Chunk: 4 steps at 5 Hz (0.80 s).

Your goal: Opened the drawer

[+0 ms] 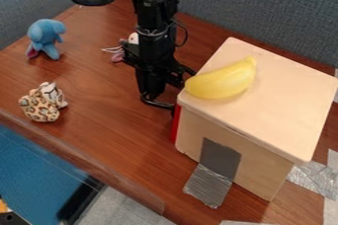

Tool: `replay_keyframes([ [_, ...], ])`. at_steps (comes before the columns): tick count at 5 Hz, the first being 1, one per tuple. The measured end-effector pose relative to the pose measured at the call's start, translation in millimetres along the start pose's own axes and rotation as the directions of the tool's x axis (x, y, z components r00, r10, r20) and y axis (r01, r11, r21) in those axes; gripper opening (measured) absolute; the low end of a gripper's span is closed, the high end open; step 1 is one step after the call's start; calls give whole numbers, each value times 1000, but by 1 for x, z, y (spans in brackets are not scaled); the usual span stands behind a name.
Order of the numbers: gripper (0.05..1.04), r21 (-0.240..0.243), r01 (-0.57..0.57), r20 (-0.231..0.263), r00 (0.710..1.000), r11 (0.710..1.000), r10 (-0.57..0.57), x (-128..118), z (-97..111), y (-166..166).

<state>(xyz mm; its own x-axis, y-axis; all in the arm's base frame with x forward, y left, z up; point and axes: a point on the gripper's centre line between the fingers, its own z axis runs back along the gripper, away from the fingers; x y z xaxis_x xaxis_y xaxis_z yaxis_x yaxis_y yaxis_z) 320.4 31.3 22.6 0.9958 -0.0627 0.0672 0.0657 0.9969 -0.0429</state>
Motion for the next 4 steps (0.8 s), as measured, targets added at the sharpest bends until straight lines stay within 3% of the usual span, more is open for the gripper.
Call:
replay_keyframes([
  [4,123,12,-95,8,996,995,94,-14,3,55],
])
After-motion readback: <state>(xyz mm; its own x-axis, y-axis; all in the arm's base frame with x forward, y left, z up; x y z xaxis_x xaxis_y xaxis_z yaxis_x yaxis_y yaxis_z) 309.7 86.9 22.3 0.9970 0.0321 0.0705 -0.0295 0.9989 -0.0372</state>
